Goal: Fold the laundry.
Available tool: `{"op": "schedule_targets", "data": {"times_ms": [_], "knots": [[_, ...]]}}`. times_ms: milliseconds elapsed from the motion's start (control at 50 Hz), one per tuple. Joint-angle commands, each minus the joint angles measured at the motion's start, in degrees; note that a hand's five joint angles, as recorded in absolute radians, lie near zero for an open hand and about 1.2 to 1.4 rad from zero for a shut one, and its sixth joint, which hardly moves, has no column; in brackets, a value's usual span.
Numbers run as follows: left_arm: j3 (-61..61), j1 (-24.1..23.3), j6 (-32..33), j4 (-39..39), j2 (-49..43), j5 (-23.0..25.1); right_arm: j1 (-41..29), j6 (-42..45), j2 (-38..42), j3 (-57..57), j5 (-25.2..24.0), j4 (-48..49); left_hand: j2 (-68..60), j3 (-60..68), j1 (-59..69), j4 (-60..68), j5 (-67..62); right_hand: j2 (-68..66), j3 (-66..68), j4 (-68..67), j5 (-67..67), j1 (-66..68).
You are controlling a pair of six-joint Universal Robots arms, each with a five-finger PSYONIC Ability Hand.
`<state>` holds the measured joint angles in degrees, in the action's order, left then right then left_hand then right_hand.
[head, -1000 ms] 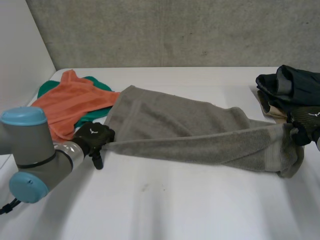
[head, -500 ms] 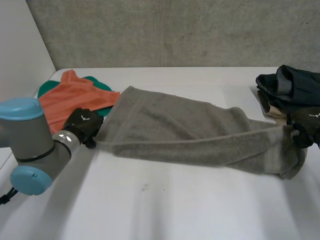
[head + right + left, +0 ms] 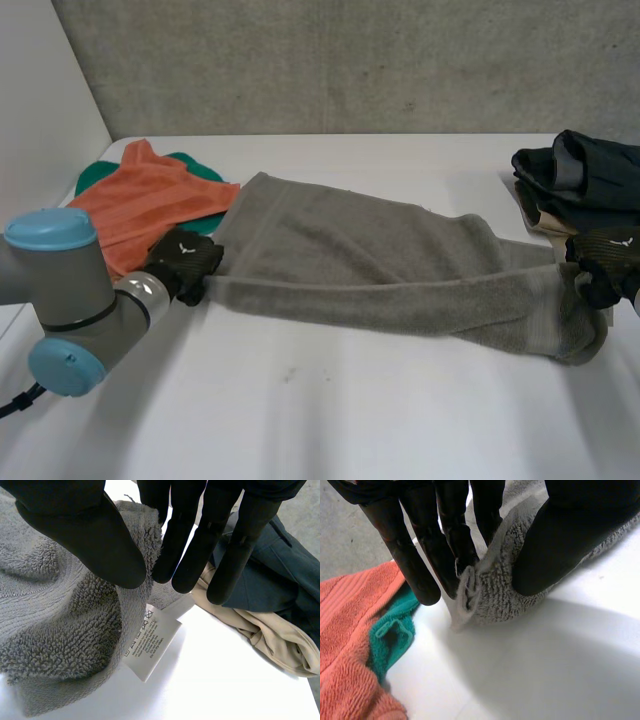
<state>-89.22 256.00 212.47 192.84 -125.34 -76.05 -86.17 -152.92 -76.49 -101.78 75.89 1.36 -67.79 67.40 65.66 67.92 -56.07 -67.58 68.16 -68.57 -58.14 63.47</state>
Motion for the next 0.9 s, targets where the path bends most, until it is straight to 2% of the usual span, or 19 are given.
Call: {"op": "schedule_targets", "data": {"times_ms": [20,120,200,260,340,460,540,640,720,820,900], "knots": [[-3.2,-0.2,2.0,-8.2,5.5,-3.3,-0.1,1.8,-1.4,-0.1,-1.4,-2.1,-12.2,12.6,14.3,12.1,-13.9,-12.4,11.8,-11.4,-11.9,16.5],[-8.5,-0.2,6.8,-22.6,15.6,-4.5,0.6,10.5,-5.0,0.1,-2.8,-11.7,-12.2,12.6,14.3,12.1,-13.9,-12.4,11.8,-11.4,-11.9,16.5],[-14.5,0.1,11.8,-34.9,23.7,-4.8,0.7,21.4,-8.1,0.0,-2.6,-23.6,-12.2,12.6,14.3,12.1,-13.9,-12.4,11.8,-11.4,-11.9,16.5],[-16.9,0.1,13.6,-38.7,27.3,-4.8,1.1,27.1,-8.9,-0.3,-2.5,-29.7,-12.2,12.6,14.3,12.1,-13.9,-12.4,11.8,-11.4,-11.9,16.5],[-19.1,-0.6,13.9,-41.5,32.2,-5.0,2.8,31.4,-9.0,-1.2,-2.1,-32.5,-12.2,12.6,14.3,12.1,-13.9,-12.4,11.8,-11.4,-11.9,16.5],[-17.2,-1.0,13.6,-36.9,31.7,-5.3,3.3,31.3,-8.0,-0.7,-2.2,-27.7,-12.2,12.6,14.3,12.1,-13.9,-12.4,11.8,-11.4,-11.9,16.5],[-13.3,-1.4,13.3,-30.7,27.2,-5.4,2.6,27.9,-5.6,1.1,-1.2,-17.5,-12.2,12.6,14.3,12.1,-13.9,-12.4,11.8,-11.4,-11.9,16.5],[-2.1,-3.2,11.2,-17.2,16.4,-6.0,1.3,19.9,2.9,6.3,3.1,-5.6,-12.2,12.6,14.3,12.1,-13.9,-12.4,11.8,-11.4,-11.9,16.5],[5.6,-3.8,8.0,-9.7,8.8,-7.4,-2.7,17.8,8.0,11.1,6.2,1.2,-12.2,12.6,14.3,12.1,-13.9,-12.4,11.8,-11.4,-11.9,16.5],[15.2,-4.5,6.3,-4.0,-0.4,-10.2,-6.0,17.7,14.6,16.9,10.8,7.8,-12.2,12.6,14.3,12.1,-13.9,-12.4,11.8,-11.4,-11.9,16.5],[21.1,-6.2,6.5,0.0,-6.7,-10.8,-7.2,17.5,19.5,21.3,12.4,10.8,-12.2,12.6,14.3,12.1,-13.9,-12.4,11.8,-11.4,-11.9,16.5]]}}
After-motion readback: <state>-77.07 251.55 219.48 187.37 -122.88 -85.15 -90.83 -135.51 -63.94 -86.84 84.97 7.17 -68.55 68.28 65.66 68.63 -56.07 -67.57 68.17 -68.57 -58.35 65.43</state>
